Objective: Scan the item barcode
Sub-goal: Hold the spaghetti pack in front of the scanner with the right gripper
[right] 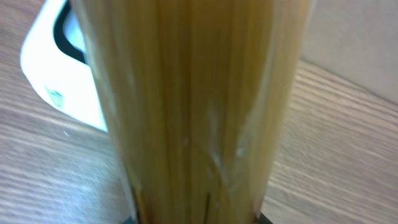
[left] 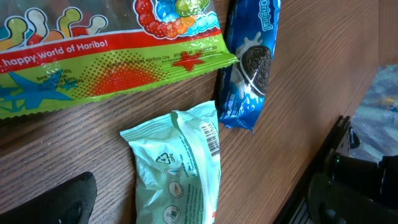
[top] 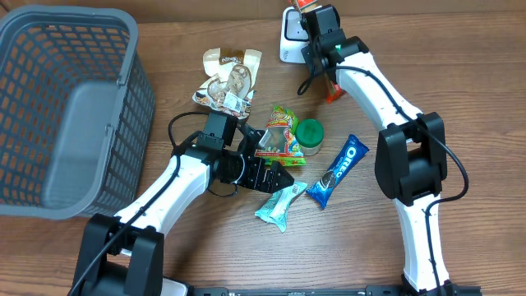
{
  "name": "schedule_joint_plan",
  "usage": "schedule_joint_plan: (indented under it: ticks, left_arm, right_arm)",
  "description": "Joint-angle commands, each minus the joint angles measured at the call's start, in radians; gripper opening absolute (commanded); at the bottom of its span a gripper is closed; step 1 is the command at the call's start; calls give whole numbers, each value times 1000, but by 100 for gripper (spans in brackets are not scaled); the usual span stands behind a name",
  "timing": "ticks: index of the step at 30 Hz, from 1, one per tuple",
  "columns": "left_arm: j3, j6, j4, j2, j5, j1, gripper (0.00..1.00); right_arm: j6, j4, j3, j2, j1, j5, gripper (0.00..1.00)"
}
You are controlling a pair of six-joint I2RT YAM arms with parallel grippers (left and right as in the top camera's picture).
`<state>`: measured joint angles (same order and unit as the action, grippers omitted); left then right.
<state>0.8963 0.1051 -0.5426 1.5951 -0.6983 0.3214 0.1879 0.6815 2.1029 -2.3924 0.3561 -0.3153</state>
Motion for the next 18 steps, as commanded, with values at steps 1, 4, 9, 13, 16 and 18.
schedule_joint_plan:
  ticks: [1,4,9,13,16,18]
  left_arm:
    - [0,15,5,-19,-2,7,100]
    - [0,14,8,-19,-2,7,100]
    - [0,11,9,-19,-1,6,100]
    - [0,-5,11,-19,-2,7,100]
    - [0,-5,19,-19,-2,7,100]
    - [0,-5,19,-19,-3,7,100]
  right_arm:
    - [6,23,127,28,19,-117,16]
    - [23,97,206,28,36,-126,16]
    - [31,117,253,28,49,-129,18]
    - [34,119,253,25,50,-125,18]
    - [34,122,253,24,50,-126,18]
    - [34,126,253,24,50,-130,18]
